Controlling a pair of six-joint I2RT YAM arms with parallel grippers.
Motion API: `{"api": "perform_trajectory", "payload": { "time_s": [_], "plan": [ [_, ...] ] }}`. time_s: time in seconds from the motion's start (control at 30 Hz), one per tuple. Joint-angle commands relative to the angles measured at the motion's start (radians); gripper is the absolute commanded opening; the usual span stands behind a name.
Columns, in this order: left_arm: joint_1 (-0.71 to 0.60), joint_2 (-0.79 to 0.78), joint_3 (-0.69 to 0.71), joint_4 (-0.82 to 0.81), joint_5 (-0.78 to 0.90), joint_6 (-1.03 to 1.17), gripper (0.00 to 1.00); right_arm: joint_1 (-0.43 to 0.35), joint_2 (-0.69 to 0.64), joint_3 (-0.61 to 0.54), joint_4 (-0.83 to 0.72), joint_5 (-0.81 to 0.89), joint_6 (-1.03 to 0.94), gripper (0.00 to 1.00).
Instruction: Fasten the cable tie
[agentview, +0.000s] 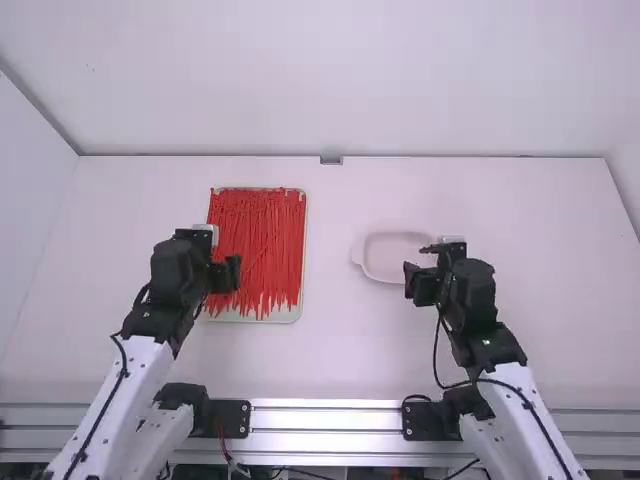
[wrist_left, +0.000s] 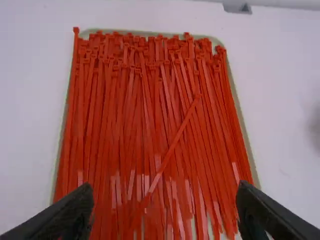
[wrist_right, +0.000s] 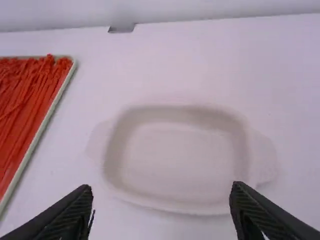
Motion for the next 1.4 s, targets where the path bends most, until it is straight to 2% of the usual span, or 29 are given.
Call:
{"api": "perform_trajectory", "payload": {
  "time_s": [0.0, 0.17, 0.6, 0.8, 1.2, 1.37],
  "plan": [
    [-0.01, 0.047, 0.071, -0.021, 0.023, -0.017, 0.78, 0.031, 0.043, 0.077, -0.014, 0.043, 0.024, 0.78],
    [-0.013, 0.141, 0.152, -0.055, 0.036, -0.026, 0.86, 0.064, 0.128, 0.129, -0.024, 0.061, 0.03, 0.86],
    [-0.018, 0.298, 0.27, -0.072, 0.053, -0.021, 0.97, 0.053, 0.276, 0.204, -0.041, 0.055, 0.062, 0.98],
    [-0.019, 0.412, 0.414, -0.149, 0.058, 0.022, 0.99, 0.057, 0.311, 0.215, -0.027, 0.055, 0.061, 0.99],
    [-0.02, 0.729, 0.799, -0.352, 0.057, 0.093, 0.99, 0.056, 0.31, 0.216, -0.019, 0.055, 0.061, 0.99],
    [-0.02, 0.833, 0.922, -0.407, 0.117, 0.176, 0.99, 0.057, 0.31, 0.215, -0.02, 0.055, 0.061, 0.99]
  ]
}}
